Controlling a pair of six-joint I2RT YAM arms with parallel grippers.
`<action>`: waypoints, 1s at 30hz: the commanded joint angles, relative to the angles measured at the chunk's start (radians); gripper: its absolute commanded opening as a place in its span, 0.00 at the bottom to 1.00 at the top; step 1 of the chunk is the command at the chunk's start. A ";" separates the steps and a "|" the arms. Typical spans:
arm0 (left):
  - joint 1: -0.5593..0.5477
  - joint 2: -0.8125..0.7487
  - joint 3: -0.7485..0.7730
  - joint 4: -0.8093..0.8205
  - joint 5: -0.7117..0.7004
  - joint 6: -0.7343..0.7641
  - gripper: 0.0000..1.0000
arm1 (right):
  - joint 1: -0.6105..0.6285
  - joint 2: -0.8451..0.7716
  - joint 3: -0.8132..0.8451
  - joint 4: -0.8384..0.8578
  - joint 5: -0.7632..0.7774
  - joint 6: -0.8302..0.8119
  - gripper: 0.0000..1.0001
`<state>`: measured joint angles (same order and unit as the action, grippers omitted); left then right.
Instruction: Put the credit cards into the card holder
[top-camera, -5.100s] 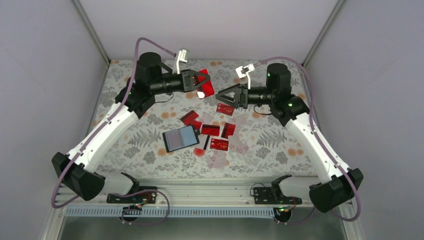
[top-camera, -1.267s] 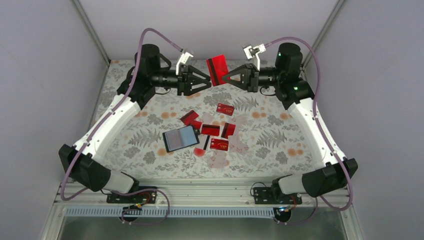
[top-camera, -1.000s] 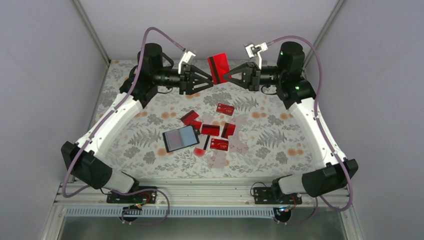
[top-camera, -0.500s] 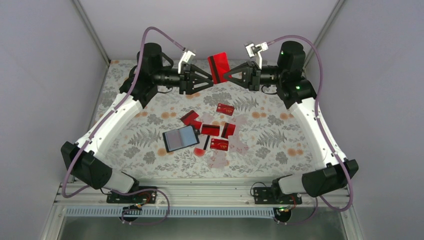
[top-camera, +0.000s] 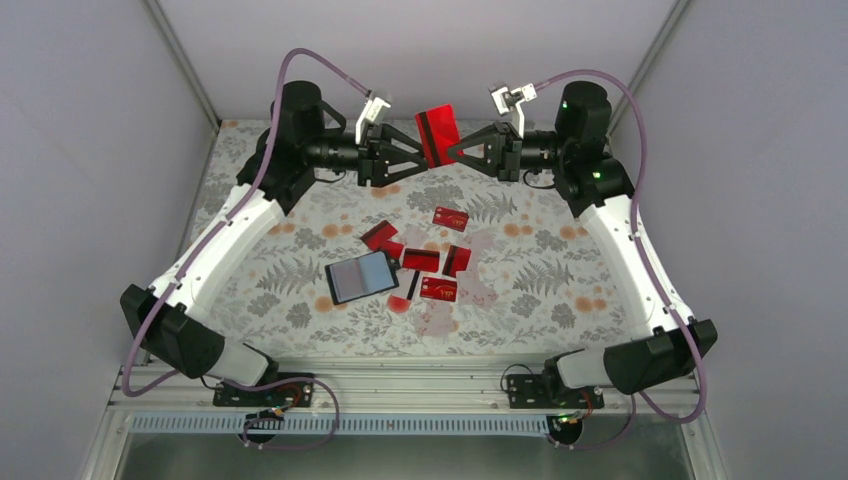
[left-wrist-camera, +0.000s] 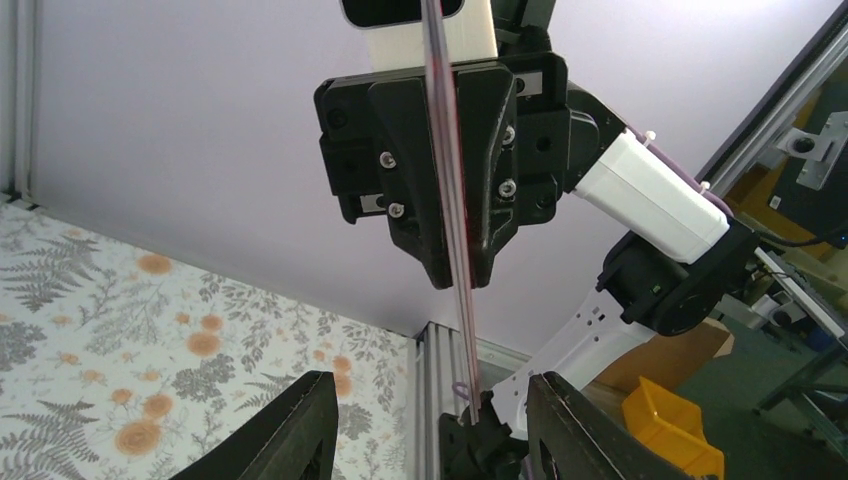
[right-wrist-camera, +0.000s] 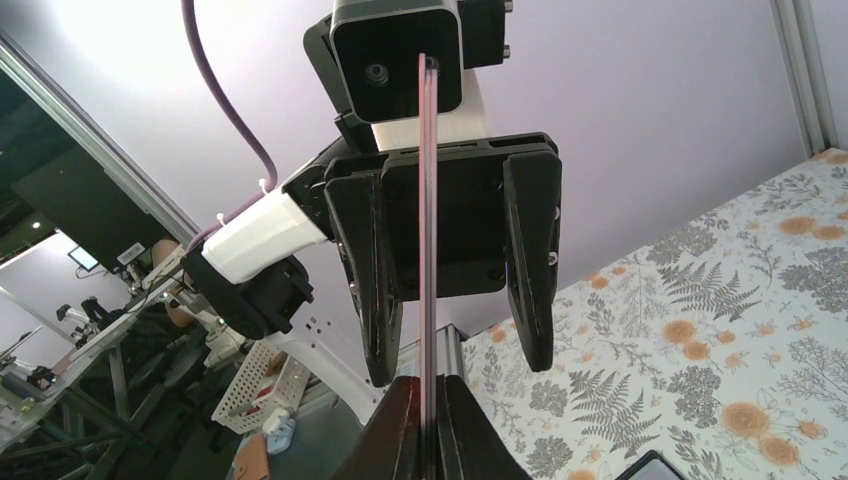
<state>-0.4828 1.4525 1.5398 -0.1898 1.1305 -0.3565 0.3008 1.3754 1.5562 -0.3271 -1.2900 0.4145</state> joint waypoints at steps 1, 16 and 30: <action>-0.007 0.016 0.031 0.027 0.021 0.001 0.49 | 0.004 0.006 0.031 0.000 -0.020 -0.009 0.04; -0.005 0.018 0.019 0.006 -0.017 0.015 0.41 | 0.003 -0.006 0.046 0.022 -0.040 0.010 0.04; -0.002 0.014 0.013 0.004 -0.035 0.009 0.41 | 0.003 -0.019 0.047 0.037 -0.067 0.020 0.04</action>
<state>-0.4866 1.4651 1.5471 -0.1967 1.1172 -0.3523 0.3004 1.3754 1.5604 -0.3244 -1.3083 0.4191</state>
